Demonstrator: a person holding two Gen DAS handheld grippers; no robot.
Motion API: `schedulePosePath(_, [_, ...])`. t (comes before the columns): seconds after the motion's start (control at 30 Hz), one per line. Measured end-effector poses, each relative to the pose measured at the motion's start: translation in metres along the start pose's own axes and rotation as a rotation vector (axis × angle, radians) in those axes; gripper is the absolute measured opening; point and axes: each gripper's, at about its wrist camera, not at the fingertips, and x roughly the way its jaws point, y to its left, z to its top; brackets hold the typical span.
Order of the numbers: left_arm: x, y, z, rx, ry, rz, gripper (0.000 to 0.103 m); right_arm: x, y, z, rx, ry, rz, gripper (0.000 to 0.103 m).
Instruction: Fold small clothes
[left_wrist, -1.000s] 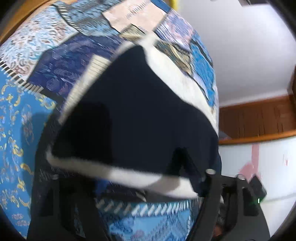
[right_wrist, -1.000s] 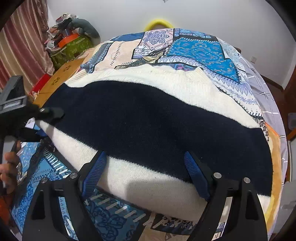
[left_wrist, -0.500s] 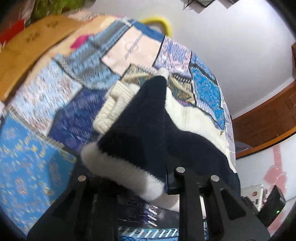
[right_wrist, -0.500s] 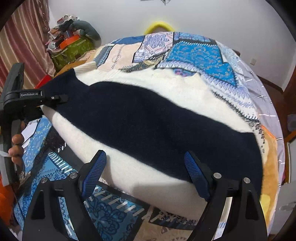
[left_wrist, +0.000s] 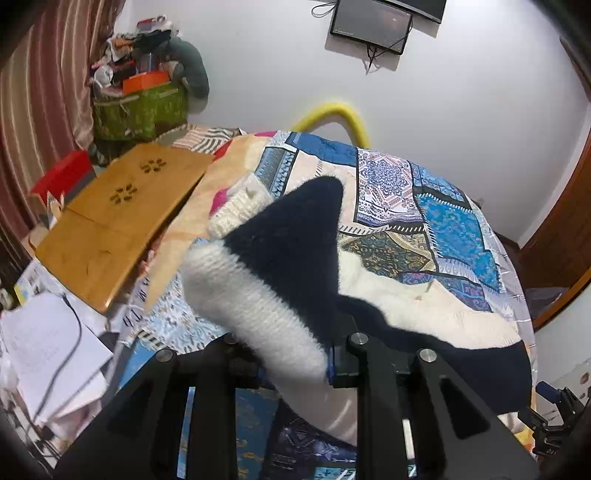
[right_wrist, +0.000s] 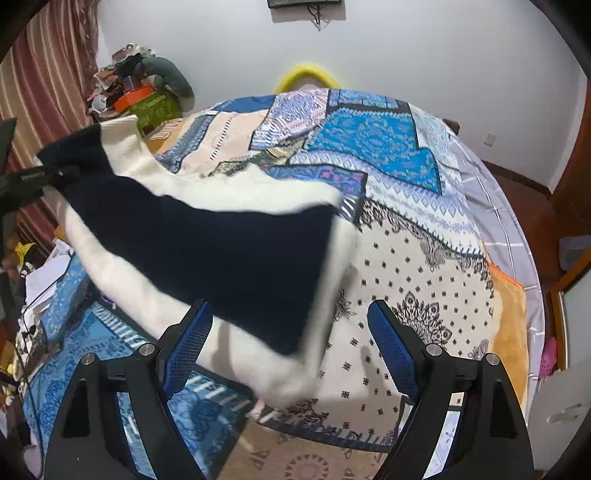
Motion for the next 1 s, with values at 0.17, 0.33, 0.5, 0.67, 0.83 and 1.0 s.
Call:
schedulePosePath(0.17, [-0.006,-0.021,0.005,0.031,-0.002,-0.038,0.023,0.019,-0.007,-0.010,0.025,0.048,0.007,0.084])
schedulePosePath(0.33, [-0.015,-0.066,0.012,0.080,0.007,-0.134,0.022,0.027,-0.012,-0.018,0.058,0.064,0.036,0.084])
schedulePosePath(0.5, [-0.013,-0.122,0.021,0.086,0.074,-0.282,0.022,0.029,-0.014,-0.019,0.068,0.068,0.058,0.084])
schedulePosePath(0.67, [-0.015,-0.180,0.019,0.152,0.084,-0.338,0.022,0.032,-0.016,-0.021,0.092,0.071,0.079,0.084])
schedulePosePath(0.83, [-0.011,-0.223,-0.005,0.258,0.118,-0.362,0.022,0.031,-0.019,-0.023,0.104,0.070,0.095,0.084])
schedulePosePath(1.0, [0.000,-0.241,-0.048,0.394,0.183,-0.333,0.022,0.029,-0.021,-0.025,0.103,0.067,0.103,0.084])
